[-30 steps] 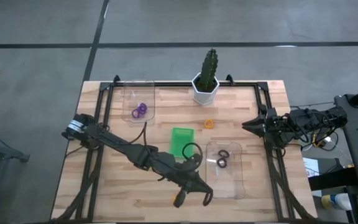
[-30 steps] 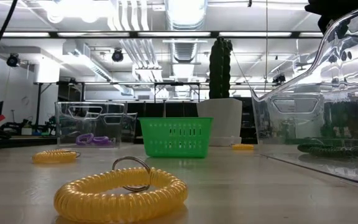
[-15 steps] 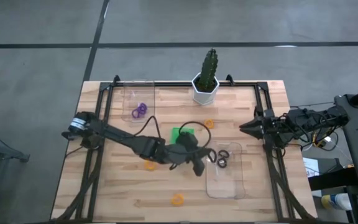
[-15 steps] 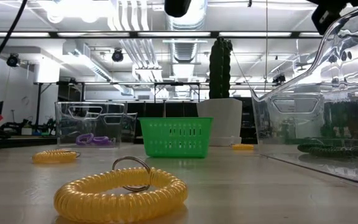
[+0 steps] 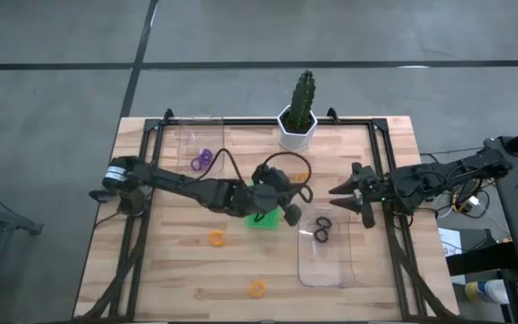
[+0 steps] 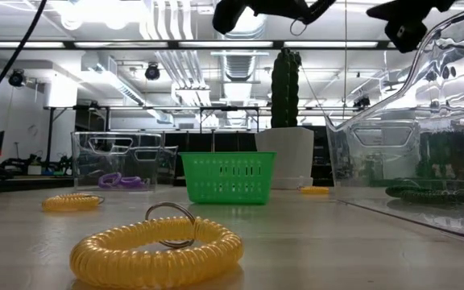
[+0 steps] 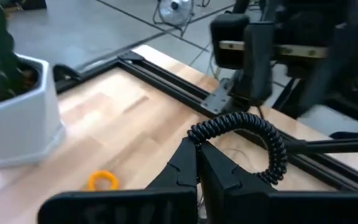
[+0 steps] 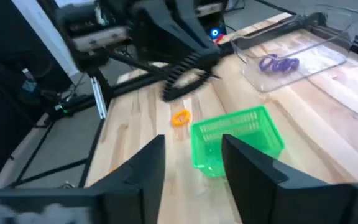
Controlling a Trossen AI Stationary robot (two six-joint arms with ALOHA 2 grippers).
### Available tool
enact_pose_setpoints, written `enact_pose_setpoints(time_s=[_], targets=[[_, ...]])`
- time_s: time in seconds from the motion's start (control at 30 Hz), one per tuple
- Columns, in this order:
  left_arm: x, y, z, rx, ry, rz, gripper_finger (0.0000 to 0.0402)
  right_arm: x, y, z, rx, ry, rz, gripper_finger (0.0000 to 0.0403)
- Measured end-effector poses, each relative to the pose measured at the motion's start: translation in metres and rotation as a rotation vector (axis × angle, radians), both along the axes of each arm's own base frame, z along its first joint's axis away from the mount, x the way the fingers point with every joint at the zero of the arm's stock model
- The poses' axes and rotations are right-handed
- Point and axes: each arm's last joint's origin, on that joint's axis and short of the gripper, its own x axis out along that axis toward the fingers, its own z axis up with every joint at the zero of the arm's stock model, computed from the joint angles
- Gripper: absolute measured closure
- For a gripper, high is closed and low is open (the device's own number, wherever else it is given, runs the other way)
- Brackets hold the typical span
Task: Sort spring keychains
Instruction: Put the black spring keychain into the bottom transparent bin
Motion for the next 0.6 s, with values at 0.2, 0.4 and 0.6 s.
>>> enact_pose_setpoints(time_s=[0.2, 0.4, 0.6], targets=[[0.002, 0.015, 0.004, 0.059, 0.017, 0.011, 0.0401, 0.013, 0.004, 0.013, 0.024, 0.011, -0.015, 0.0198], [0.003, 0.017, 0.006, 0.131, 0.033, 0.016, 0.0401, 0.024, 0.002, 0.026, -0.040, 0.001, -0.179, 0.0187], [0.003, 0.018, 0.007, 0.211, 0.058, 0.044, 0.0401, 0.036, 0.004, 0.032, -0.070, 0.015, -0.235, 0.0188]])
